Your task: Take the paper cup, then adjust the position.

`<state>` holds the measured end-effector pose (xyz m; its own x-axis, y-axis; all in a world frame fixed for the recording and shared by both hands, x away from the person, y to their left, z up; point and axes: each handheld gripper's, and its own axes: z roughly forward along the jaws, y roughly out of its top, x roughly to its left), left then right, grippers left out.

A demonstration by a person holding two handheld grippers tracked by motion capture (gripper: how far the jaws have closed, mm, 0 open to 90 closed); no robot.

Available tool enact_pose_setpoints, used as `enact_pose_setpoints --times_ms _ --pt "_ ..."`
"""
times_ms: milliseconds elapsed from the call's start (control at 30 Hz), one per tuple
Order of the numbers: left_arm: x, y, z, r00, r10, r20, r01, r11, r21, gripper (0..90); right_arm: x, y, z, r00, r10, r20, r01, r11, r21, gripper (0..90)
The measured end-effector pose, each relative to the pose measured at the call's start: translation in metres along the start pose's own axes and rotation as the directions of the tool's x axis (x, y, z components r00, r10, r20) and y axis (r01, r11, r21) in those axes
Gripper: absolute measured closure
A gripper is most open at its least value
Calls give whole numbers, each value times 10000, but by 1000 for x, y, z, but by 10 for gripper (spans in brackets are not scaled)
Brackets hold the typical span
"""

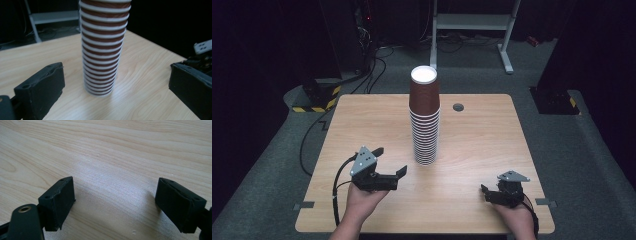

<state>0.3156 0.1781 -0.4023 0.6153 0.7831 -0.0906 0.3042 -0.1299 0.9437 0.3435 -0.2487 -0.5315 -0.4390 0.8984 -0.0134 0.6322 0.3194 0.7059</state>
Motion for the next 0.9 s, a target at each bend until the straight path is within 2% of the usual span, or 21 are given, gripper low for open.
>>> enact_pose_setpoints --times_ms 100,233,433,533,667,767,867,900 --pt "-2 8 1 9999 110 -84 -111 9999 -56 1 0 0 0 10000 13 2 -13 10000 3 156" --pt "-2 20 2 10000 48 -59 -49 9997 -258 1 0 0 0 10000 28 3 -28 10000 5 156" --pt "-7 36 8 9991 403 -116 -408 9981 -452 1 0 -1 0 10000 28 11 -28 10000 -2 155" --pt "-8 47 10 9994 336 -31 -337 9971 -687 1 0 -1 -1 10000 19 24 -19 10000 -5 155" --pt "-7 57 12 9988 476 -125 -483 9962 -724 1 0 -1 -1 10000 23 27 -23 10000 -12 155" --pt "-7 66 13 9989 471 -17 -471 9949 -893 2 0 -1 -1 10000 18 32 -18 10000 -15 155" --pt "-7 74 15 9979 648 -99 -654 9939 -890 2 0 -1 -1 10000 50 33 -50 10000 2 155" --pt "-8 77 15 9985 540 4 -537 9938 -978 2 0 -1 -1 10000 53 35 -53 10000 4 155"
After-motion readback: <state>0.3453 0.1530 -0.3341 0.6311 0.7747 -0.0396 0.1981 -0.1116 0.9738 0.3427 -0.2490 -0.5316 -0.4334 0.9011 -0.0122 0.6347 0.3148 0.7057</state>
